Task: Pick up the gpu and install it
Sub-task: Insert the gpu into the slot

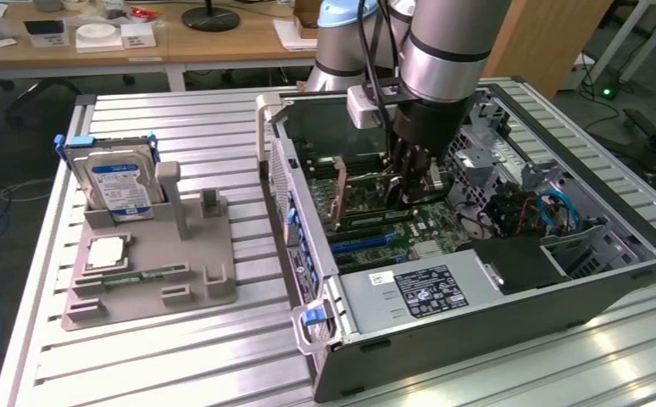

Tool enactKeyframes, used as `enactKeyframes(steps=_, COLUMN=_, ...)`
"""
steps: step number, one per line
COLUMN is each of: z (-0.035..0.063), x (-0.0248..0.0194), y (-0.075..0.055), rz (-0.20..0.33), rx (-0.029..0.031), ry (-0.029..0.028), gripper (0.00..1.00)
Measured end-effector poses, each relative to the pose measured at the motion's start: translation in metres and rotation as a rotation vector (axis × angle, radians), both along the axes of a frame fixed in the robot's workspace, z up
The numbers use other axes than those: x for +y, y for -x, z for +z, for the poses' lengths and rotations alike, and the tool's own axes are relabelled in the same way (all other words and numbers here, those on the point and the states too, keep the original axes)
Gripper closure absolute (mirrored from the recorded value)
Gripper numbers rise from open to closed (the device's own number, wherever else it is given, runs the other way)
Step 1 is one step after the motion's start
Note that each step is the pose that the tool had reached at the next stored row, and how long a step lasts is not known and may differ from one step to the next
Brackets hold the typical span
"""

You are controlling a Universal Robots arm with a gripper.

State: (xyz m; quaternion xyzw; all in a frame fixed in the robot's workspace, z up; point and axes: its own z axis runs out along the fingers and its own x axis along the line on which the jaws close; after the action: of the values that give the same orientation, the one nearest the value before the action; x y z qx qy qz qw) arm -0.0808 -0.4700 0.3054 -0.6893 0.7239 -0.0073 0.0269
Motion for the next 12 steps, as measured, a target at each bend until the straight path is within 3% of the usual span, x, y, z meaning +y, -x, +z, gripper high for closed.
enactKeyframes(steps=12, z=-0.0048, x=0.0000, y=0.0004, rz=0.000, rx=-0.0001, ry=0.0000, gripper=0.72)
